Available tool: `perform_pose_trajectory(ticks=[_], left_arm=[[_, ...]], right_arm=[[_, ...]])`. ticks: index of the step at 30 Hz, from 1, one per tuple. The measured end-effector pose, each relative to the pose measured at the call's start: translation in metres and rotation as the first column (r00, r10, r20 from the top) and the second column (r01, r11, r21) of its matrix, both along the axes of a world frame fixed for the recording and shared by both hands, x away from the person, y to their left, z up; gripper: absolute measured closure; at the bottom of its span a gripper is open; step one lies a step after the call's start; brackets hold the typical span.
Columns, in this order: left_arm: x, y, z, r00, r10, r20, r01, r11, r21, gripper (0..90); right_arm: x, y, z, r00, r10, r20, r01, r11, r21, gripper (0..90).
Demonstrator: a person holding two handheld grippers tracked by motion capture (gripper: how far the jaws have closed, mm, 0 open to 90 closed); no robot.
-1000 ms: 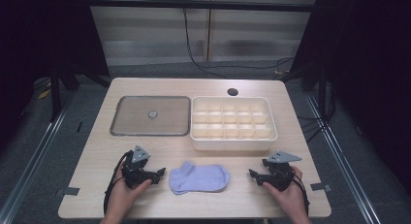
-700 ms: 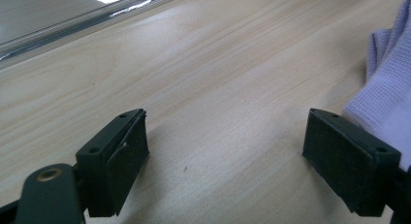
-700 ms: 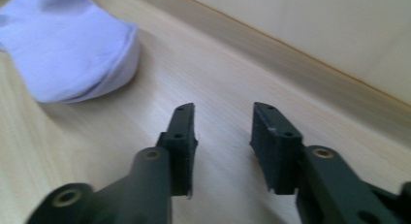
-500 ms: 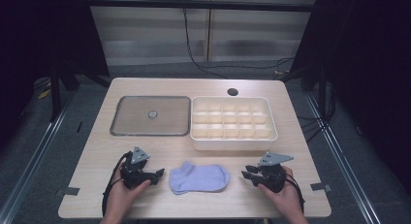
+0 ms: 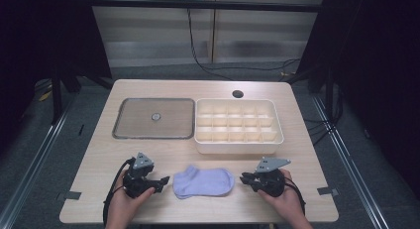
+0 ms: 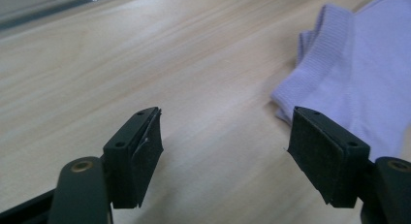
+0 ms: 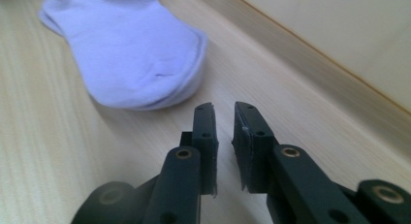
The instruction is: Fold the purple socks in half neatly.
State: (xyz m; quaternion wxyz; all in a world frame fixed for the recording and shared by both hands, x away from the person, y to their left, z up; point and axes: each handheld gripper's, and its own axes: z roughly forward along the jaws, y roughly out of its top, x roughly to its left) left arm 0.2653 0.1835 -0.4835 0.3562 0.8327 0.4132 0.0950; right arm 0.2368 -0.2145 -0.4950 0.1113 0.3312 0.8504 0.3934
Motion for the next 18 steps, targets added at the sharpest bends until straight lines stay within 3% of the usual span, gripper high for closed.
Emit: perform_pose_trajectory(ticks=[8,12,13,18], left_arm=[[0.002,-0.008,0.007,0.9964,0.001,-0.085,-0.001,1.0000,-0.007,33.5],[0.006,-0.014,0.008,0.9932,-0.006,-0.117,0.005,0.9999,-0.012,35.8],[0.008,-0.017,0.008,0.9907,-0.013,-0.136,0.011,0.9999,-0.012,37.3],[0.011,-0.025,0.005,0.9862,-0.024,-0.164,0.023,0.9997,-0.010,41.4]], right_arm=[[-0.001,0.008,-0.003,0.9989,0.048,-0.001,-0.048,0.9986,0.024,86.1],[-0.002,0.014,-0.006,0.9980,0.063,0.001,-0.063,0.9980,-0.001,86.9],[-0.002,0.016,-0.006,0.9975,0.070,0.009,-0.070,0.9972,-0.026,86.9],[-0.002,0.015,-0.008,0.9978,0.066,0.006,-0.065,0.9973,-0.035,86.2]])
